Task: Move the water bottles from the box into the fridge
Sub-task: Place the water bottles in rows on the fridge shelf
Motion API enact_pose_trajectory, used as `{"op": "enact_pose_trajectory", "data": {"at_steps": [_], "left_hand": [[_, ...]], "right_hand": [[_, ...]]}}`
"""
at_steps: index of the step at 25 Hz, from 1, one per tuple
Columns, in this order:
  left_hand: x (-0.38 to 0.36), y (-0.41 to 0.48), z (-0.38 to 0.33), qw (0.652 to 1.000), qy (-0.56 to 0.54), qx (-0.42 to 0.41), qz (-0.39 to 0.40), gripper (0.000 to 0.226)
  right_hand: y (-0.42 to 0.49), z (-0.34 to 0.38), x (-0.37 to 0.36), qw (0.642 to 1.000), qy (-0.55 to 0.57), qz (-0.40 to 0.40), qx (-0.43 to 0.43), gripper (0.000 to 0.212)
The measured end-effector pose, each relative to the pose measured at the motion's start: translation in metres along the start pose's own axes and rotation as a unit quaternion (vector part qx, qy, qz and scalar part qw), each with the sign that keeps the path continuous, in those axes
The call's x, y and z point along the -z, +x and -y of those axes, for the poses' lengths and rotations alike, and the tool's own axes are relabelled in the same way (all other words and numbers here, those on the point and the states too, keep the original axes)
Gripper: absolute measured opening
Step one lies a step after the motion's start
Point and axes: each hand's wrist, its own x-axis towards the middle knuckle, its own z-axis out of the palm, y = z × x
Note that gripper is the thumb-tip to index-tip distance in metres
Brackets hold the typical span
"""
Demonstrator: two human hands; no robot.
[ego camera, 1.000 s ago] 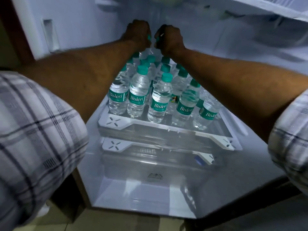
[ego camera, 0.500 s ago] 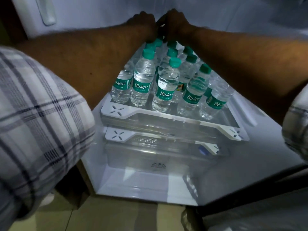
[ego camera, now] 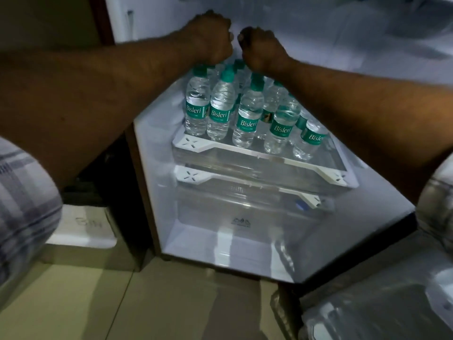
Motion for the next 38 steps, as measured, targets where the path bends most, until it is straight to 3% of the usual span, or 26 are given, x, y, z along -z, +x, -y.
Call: {"op": "enact_pose_trajectory", "data": {"at_steps": [9,14,21,25,33,38], "left_hand": [[0.021,-0.159,-0.032,0.999,0.040,-0.019,0.006,0.055],[0.032,-0.250,-0.044,0.997,0.052,0.044,0.027,0.056],[0.047,-0.400,-0.024,0.986,0.091,0.130,0.046,0.056],[0.019,-0.494,0.020,0.970,0.094,0.199,0.104,0.058],[-0.035,-0.746,0.090,0.895,0.099,0.399,0.170,0.062],[-0.076,-0.910,0.082,0.836,0.074,0.481,0.253,0.065]], "right_hand": [[-0.116,0.034,0.020,0.998,0.062,-0.012,0.010,0.050],[-0.181,0.066,0.011,0.992,0.120,-0.012,0.044,0.055],[-0.275,0.188,-0.030,0.965,0.211,0.012,0.152,0.061],[-0.335,0.261,-0.081,0.945,0.244,0.062,0.207,0.061],[-0.453,0.399,-0.193,0.852,0.318,0.153,0.386,0.063],[-0.601,0.492,-0.253,0.777,0.356,0.221,0.469,0.060]]}}
